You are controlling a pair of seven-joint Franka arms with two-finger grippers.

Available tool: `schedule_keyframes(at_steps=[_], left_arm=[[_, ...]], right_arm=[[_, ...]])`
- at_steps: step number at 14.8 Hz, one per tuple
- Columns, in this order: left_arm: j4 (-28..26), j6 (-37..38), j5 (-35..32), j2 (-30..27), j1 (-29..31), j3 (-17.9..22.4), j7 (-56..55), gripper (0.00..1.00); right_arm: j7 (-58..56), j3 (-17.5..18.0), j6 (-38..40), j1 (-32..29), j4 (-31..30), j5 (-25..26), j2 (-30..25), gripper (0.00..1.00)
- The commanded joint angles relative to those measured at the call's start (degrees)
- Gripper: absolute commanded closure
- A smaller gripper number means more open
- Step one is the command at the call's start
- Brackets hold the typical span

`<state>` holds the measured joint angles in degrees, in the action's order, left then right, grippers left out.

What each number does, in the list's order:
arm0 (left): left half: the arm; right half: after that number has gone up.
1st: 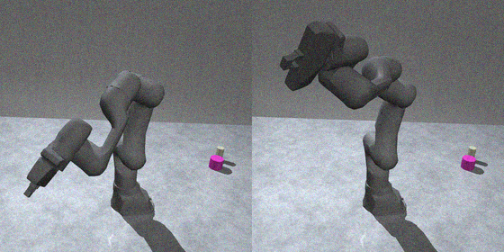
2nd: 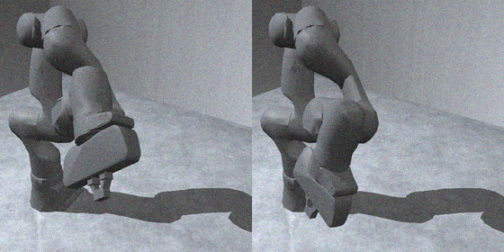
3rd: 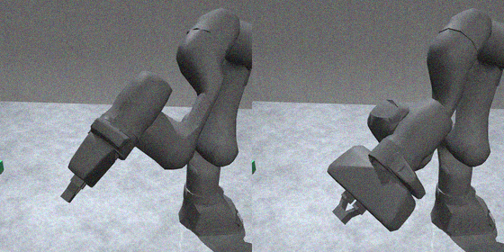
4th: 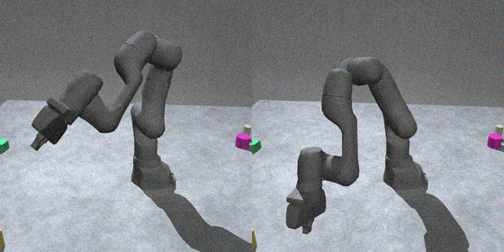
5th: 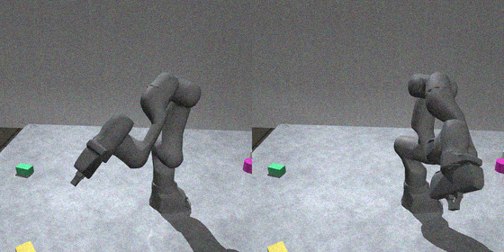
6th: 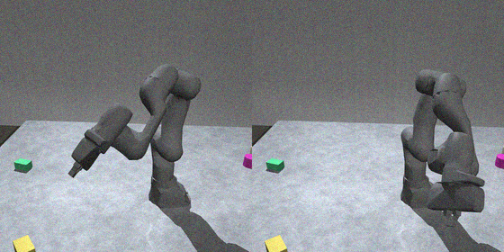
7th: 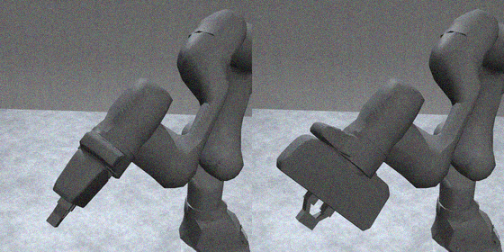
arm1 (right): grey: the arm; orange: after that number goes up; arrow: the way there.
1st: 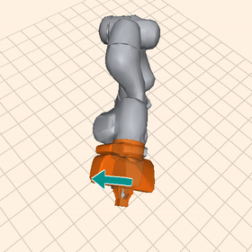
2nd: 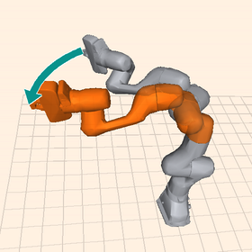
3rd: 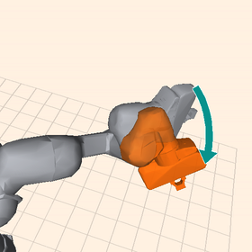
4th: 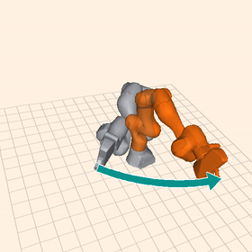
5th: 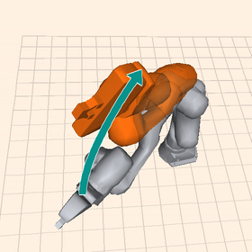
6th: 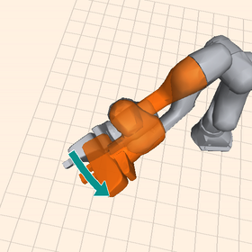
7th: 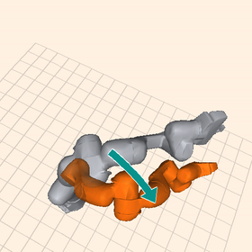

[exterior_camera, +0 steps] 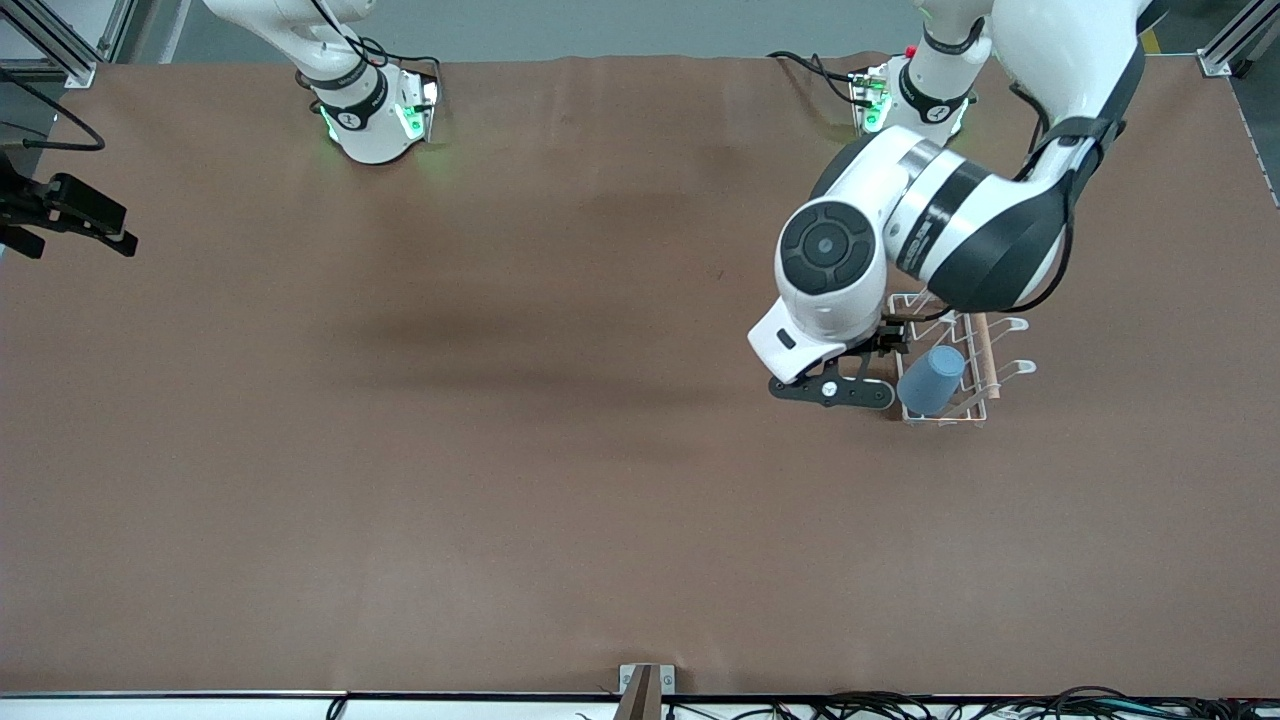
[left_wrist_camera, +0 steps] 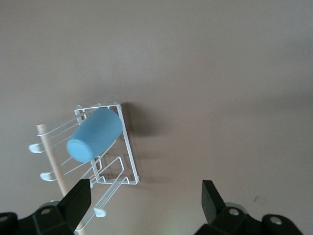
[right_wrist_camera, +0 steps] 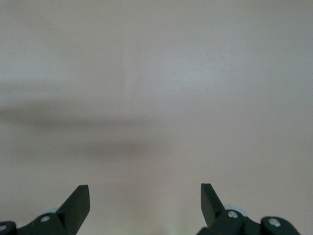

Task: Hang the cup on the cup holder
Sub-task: 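Open the left gripper to release the cup on the hook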

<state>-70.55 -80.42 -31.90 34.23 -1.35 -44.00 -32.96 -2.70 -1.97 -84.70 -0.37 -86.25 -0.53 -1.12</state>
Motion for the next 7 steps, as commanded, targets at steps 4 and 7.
schedule_keyframes(at_steps=[4,7], left_arm=[[-0.9,-0.4,1.9,-5.6,6.3,-0.2,5.8,0.0],[-0.9,-0.5,1.9,-7.9,9.2,-0.3,11.1,0.0]], right_arm=[[0.2,-0.2,-0.6,0.4,-0.4,1.0,-0.5,0.0],[0.2,-0.2,-0.8,0.4,-0.4,0.9,-0.5,0.0]])
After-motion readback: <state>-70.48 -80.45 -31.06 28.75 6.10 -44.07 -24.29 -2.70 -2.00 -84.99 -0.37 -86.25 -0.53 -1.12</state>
